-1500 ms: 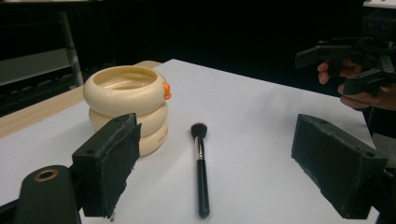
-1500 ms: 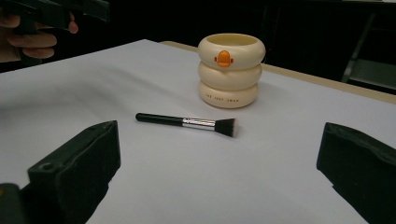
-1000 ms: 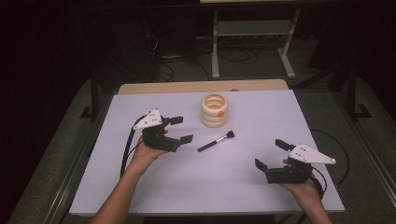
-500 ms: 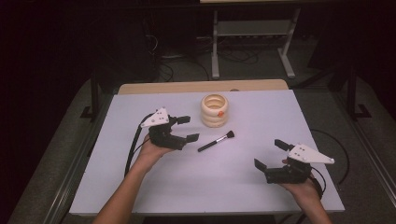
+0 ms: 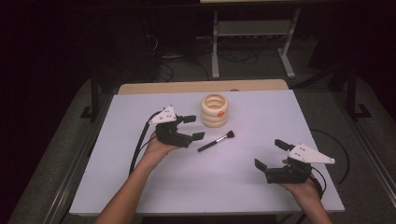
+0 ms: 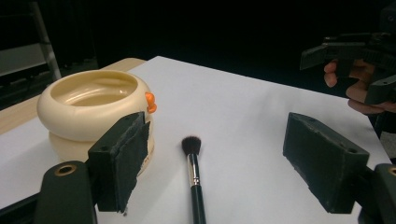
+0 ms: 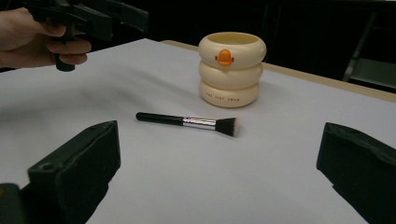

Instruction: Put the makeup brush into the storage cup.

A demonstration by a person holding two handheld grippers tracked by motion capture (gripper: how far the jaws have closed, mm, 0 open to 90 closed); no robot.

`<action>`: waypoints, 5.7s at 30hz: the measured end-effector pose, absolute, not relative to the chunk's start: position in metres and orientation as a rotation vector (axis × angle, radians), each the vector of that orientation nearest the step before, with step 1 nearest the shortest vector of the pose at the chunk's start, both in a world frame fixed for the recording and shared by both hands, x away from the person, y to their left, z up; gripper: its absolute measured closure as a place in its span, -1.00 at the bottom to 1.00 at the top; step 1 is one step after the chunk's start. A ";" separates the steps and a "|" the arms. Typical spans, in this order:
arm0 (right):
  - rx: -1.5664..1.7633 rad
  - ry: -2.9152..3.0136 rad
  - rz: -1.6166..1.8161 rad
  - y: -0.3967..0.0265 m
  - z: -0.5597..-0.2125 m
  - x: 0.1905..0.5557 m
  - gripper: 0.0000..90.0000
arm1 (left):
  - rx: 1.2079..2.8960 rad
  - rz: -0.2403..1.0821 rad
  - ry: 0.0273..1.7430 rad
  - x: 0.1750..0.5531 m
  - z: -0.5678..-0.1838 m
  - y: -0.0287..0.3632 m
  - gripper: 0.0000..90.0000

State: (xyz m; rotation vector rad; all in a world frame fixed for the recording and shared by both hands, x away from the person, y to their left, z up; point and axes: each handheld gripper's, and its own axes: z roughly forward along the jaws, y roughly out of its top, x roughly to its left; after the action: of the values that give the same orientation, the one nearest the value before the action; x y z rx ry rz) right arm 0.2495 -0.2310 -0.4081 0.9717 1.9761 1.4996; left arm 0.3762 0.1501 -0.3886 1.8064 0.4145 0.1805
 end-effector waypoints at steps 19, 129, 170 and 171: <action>0.971 1.977 1.496 -0.231 -0.408 0.250 -1.00 | 1.866 0.170 0.410 0.385 -0.388 0.136 -0.44; 0.986 1.991 1.492 -0.231 -0.411 0.251 -1.00 | 2.695 -0.037 0.494 0.434 -0.406 0.027 0.53; 0.991 1.984 1.498 -0.232 -0.410 0.251 -1.00 | 2.798 -0.042 0.541 0.440 -0.417 0.015 0.72; 0.991 1.984 1.498 -0.232 -0.410 0.251 -1.00 | 2.798 -0.042 0.541 0.440 -0.417 0.015 0.72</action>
State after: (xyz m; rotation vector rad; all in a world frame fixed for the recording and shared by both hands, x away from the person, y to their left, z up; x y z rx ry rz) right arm 0.2507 -0.2321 -0.4100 0.9906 1.9842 1.4984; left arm 0.4404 0.0153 -0.4170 2.7976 0.5409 -0.0418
